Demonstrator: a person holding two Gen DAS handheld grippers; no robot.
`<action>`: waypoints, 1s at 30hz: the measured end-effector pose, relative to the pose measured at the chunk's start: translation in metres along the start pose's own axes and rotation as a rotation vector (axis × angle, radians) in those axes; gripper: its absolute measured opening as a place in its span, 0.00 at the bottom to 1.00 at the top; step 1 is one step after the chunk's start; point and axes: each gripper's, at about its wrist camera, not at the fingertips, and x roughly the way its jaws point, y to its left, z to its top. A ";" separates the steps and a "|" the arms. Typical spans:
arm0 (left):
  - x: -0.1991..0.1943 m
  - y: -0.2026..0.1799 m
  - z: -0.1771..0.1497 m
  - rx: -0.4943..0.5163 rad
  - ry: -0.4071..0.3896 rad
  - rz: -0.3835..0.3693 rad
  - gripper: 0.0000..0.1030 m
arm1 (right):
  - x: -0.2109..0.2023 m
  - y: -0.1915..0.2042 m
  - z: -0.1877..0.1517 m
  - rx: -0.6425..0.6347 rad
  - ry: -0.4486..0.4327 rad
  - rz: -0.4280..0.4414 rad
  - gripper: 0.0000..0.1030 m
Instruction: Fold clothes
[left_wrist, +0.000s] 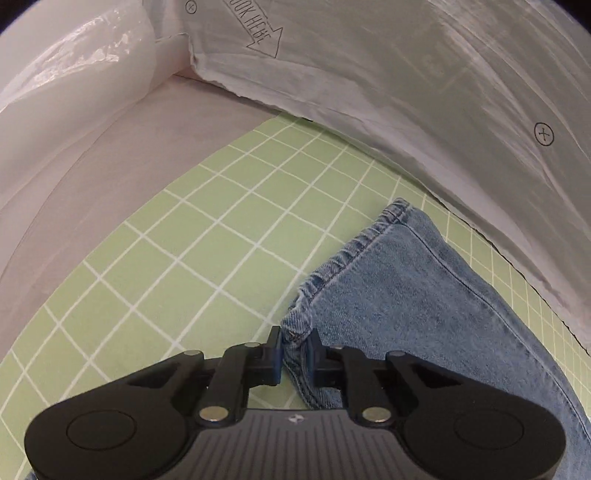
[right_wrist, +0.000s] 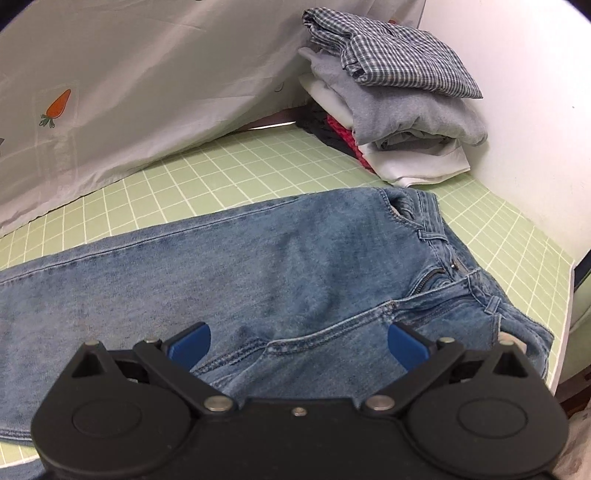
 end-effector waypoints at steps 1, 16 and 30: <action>-0.001 0.001 0.000 0.011 -0.015 -0.003 0.12 | -0.001 0.003 -0.001 -0.012 0.004 -0.005 1.00; -0.016 0.087 0.012 -0.103 -0.075 0.119 0.23 | -0.015 0.010 -0.010 -0.047 0.007 0.014 1.00; -0.141 0.105 -0.066 -0.033 -0.054 0.143 0.73 | -0.029 0.003 -0.037 -0.044 0.005 0.189 1.00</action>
